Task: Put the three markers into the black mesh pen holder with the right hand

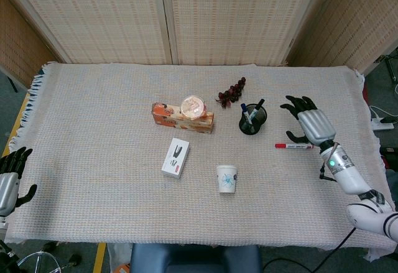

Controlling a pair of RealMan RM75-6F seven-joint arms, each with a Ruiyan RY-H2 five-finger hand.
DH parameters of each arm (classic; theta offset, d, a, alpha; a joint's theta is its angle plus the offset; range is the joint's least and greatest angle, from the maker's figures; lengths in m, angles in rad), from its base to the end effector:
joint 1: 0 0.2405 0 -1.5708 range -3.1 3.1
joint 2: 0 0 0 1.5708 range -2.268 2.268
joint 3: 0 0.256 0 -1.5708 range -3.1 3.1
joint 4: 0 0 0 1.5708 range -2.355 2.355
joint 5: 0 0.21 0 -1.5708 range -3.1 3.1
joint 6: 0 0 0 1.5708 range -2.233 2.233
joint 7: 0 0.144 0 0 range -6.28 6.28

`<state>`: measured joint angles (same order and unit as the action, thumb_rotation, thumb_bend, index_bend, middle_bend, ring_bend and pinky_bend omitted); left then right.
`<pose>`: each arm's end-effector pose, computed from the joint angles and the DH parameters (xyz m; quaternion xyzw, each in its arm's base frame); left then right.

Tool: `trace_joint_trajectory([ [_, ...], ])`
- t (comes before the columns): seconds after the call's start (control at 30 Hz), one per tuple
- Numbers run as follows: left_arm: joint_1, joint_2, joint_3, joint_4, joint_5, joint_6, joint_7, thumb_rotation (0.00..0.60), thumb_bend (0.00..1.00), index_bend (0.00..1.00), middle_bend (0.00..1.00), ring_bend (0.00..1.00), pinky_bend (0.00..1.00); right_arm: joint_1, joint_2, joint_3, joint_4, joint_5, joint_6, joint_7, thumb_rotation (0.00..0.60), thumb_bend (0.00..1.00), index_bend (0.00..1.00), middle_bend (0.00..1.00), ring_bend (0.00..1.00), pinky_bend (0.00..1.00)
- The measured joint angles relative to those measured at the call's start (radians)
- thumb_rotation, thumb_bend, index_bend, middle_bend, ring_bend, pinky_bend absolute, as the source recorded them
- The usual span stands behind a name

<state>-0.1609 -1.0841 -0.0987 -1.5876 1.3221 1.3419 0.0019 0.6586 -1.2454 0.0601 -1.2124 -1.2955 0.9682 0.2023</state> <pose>-0.3300 0.2149 0.1724 -0.5758 -0.4168 -0.3443 0.6133 -0.2761 -0.3776 0.1236 0.6907 -0.3859 0.3481 0.5028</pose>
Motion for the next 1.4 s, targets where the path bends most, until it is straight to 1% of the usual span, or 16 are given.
trace_joint_trajectory([
  [0.03, 0.000, 0.000, 0.000, -0.002, 0.001, 0.002, 0.002, 0.600, 0.32, 0.01, 0.00, 0.00, 0.06, -0.021, 0.015, -0.002, -0.043, 0.049, 0.001, -0.093, 0.600, 0.28, 0.17, 0.03, 0.05, 0.00],
  [0.17, 0.000, 0.001, -0.001, -0.004, -0.001, 0.003, 0.005, 0.600, 0.32, 0.01, 0.00, 0.00, 0.06, -0.073, 0.035, -0.011, -0.130, 0.196, -0.011, -0.313, 0.600, 0.28, 0.17, 0.03, 0.05, 0.00],
  [0.27, 0.000, 0.001, -0.001, -0.002, -0.005, 0.000, 0.003, 0.600, 0.32, 0.01, 0.00, 0.00, 0.06, -0.084, 0.019, -0.017, -0.146, 0.249, -0.045, -0.409, 0.600, 0.28, 0.17, 0.03, 0.05, 0.00],
  [0.33, 0.000, 0.001, -0.002, 0.000, -0.007, -0.002, 0.001, 0.600, 0.32, 0.01, 0.00, 0.00, 0.06, -0.078, -0.006, -0.018, -0.139, 0.262, -0.074, -0.444, 0.600, 0.28, 0.18, 0.03, 0.05, 0.00],
  [0.5, -0.001, 0.000, -0.002, 0.004, -0.009, -0.005, -0.004, 0.600, 0.32, 0.01, 0.00, 0.00, 0.06, -0.043, -0.072, -0.009, -0.084, 0.296, -0.143, -0.488, 0.600, 0.28, 0.28, 0.03, 0.05, 0.00],
  [0.7, 0.001, 0.000, -0.003, 0.006, -0.012, -0.004, -0.008, 0.600, 0.32, 0.01, 0.00, 0.00, 0.06, 0.009, -0.147, 0.019, -0.002, 0.319, -0.207, -0.505, 0.600, 0.28, 0.35, 0.03, 0.05, 0.00],
  [0.83, 0.001, 0.000, -0.003, 0.007, -0.013, -0.006, -0.008, 0.600, 0.32, 0.01, 0.00, 0.00, 0.06, 0.029, -0.180, 0.029, 0.049, 0.330, -0.237, -0.507, 0.600, 0.28, 0.38, 0.03, 0.05, 0.00],
  [1.03, 0.001, 0.000, -0.003, 0.011, -0.018, -0.009, -0.013, 0.600, 0.32, 0.01, 0.00, 0.00, 0.06, 0.054, -0.235, 0.036, 0.138, 0.355, -0.285, -0.516, 0.600, 0.29, 0.38, 0.03, 0.05, 0.00],
  [1.13, -0.001, -0.001, -0.004, 0.013, -0.021, -0.015, -0.013, 0.600, 0.32, 0.01, 0.00, 0.00, 0.06, 0.062, -0.251, 0.037, 0.162, 0.363, -0.301, -0.522, 0.600, 0.29, 0.39, 0.03, 0.05, 0.00],
  [1.27, -0.004, -0.003, -0.003, 0.016, -0.023, -0.021, -0.010, 0.600, 0.32, 0.01, 0.00, 0.00, 0.06, 0.067, -0.265, 0.036, 0.187, 0.370, -0.311, -0.531, 0.600, 0.30, 0.43, 0.03, 0.06, 0.00],
  [1.4, -0.003, -0.003, -0.005, 0.017, -0.026, -0.020, -0.012, 0.600, 0.32, 0.01, 0.00, 0.00, 0.06, 0.071, -0.283, 0.036, 0.216, 0.381, -0.320, -0.542, 0.600, 0.30, 0.51, 0.03, 0.06, 0.00],
])
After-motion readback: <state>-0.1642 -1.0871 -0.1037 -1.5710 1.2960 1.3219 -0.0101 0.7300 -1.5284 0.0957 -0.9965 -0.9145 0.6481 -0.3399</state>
